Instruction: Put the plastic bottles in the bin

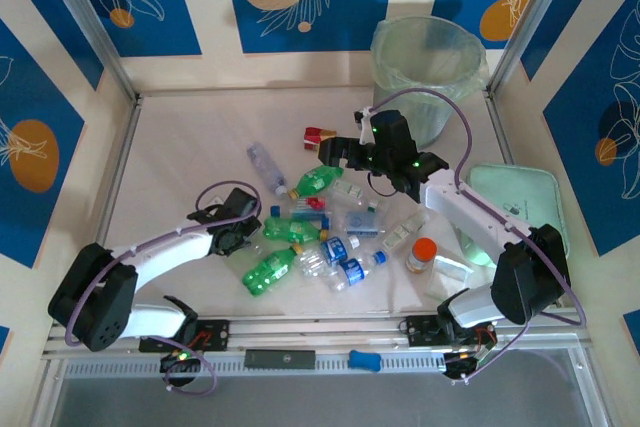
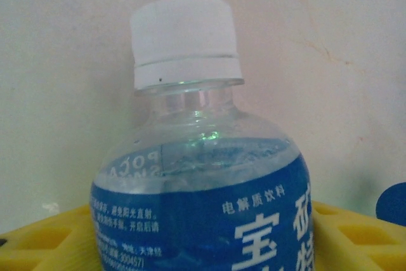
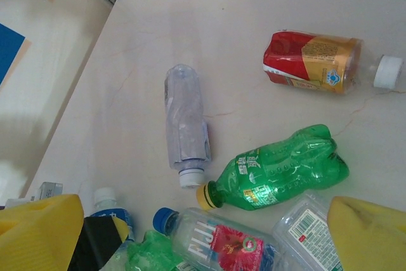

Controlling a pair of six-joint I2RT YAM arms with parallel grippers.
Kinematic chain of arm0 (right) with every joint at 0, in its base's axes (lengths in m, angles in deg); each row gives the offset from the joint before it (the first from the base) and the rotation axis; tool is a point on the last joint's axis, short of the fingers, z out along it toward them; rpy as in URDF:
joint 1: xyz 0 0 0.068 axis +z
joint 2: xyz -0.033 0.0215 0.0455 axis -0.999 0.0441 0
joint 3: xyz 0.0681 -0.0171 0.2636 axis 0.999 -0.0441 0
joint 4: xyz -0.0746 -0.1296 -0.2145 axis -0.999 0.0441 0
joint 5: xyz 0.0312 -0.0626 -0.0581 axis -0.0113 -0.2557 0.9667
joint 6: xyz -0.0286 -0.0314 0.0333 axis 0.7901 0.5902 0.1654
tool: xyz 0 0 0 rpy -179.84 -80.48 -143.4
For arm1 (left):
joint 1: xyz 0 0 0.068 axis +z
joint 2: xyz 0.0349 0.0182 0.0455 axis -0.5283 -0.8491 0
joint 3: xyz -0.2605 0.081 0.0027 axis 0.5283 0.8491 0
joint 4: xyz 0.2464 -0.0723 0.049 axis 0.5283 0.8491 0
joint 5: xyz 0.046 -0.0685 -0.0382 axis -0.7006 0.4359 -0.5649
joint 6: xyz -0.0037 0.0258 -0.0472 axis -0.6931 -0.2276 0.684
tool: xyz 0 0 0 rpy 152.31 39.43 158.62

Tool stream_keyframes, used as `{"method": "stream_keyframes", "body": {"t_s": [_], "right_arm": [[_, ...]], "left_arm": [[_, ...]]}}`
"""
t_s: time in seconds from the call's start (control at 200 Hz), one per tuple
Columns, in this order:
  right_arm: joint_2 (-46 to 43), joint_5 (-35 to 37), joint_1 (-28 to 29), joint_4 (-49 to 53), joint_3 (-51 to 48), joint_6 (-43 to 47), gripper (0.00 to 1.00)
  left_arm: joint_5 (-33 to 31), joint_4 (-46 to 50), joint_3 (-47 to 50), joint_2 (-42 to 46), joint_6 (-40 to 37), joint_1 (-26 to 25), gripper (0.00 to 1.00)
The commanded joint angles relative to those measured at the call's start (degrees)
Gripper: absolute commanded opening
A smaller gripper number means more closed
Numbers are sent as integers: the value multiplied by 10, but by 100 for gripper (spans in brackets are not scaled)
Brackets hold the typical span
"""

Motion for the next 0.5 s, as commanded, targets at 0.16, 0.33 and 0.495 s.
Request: {"method": "stream_keyframes", "body": {"t_s": [0.16,0.33,0.495], "right_arm": [[-14,2,2,9,8,9,99],[-13,-19,4,-2,7,5,99],[-5,-86,10,-46,1,0,99]], "left_arm": [[-29,-1,2,13,15,10,56],[-56,2,-1,60,-9,20,54],[-71,-16,-18,118,-78,34,53]]}}
